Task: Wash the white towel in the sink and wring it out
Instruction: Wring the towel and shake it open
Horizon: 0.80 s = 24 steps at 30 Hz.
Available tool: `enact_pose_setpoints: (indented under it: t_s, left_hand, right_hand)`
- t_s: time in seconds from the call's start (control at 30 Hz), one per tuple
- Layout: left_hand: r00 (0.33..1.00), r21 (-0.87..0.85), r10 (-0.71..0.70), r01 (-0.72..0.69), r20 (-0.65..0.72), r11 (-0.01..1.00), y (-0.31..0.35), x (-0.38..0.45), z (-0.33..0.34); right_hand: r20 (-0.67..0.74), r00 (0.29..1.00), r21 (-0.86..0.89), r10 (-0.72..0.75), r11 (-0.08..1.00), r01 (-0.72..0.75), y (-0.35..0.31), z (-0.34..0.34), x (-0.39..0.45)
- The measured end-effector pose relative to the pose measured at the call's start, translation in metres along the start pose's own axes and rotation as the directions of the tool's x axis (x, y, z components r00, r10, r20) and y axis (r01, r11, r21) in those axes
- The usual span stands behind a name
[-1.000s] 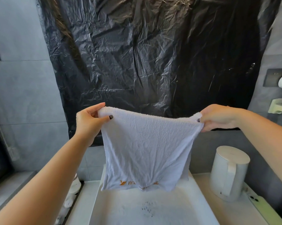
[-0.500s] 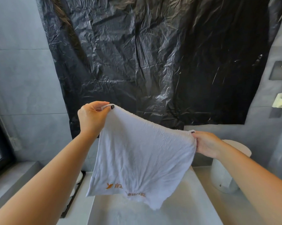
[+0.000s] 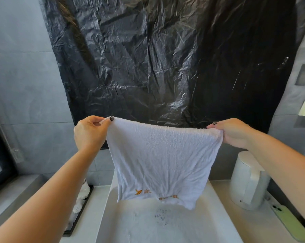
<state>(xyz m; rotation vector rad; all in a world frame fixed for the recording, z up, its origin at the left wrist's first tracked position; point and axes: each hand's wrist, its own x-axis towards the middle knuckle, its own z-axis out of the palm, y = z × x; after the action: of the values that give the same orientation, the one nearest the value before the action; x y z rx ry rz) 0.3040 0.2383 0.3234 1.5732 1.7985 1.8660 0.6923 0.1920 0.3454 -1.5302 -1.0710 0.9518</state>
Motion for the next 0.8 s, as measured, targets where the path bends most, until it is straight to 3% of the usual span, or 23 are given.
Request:
enact_pose_setpoints:
  t_s: [0.1, 0.17, 0.27, 0.43, 0.5, 0.63, 0.8]
  left_hand:
    - [0.996, 0.117, 0.091, -0.093, 0.024, 0.989, -0.011, 0.002, -0.001]
    - [0.992, 0.126, 0.117, -0.122, 0.044, 0.985, -0.017, 0.002, -0.001]
    - [0.986, 0.104, 0.124, -0.135, 0.107, 0.985, -0.018, 0.001, 0.001]
    - [0.946, 0.023, -0.167, 0.167, 0.279, 0.986, -0.005, -0.012, 0.010]
    - [0.905, -0.088, -0.281, 0.324, 0.320, 0.942, -0.004, -0.018, 0.015]
    - [0.743, -0.310, -0.508, 0.654, 0.435, 0.690, 0.015, -0.032, 0.021]
    - [0.691, -0.375, -0.426, 0.695, 0.584, 0.613, 0.045, -0.054, 0.035]
  right_hand:
    - [0.125, 0.991, -0.033, -0.040, 0.998, 0.044, -0.005, -0.004, -0.008]
    - [0.191, 0.977, -0.297, -0.094, 0.943, 0.149, -0.007, -0.002, -0.016]
    - [0.156, 0.963, -0.645, -0.222, 0.715, 0.269, -0.006, 0.004, -0.020]
    - [0.023, 0.953, -0.808, -0.303, 0.555, 0.196, -0.004, 0.021, -0.013]
    - [-0.053, 0.972, -0.760, -0.230, 0.640, 0.110, -0.004, 0.030, -0.012]
    - [-0.109, 0.989, -0.485, -0.099, 0.874, 0.034, -0.016, 0.049, -0.023]
    - [0.067, 0.988, -0.320, -0.140, 0.935, 0.154, -0.042, 0.083, -0.055]
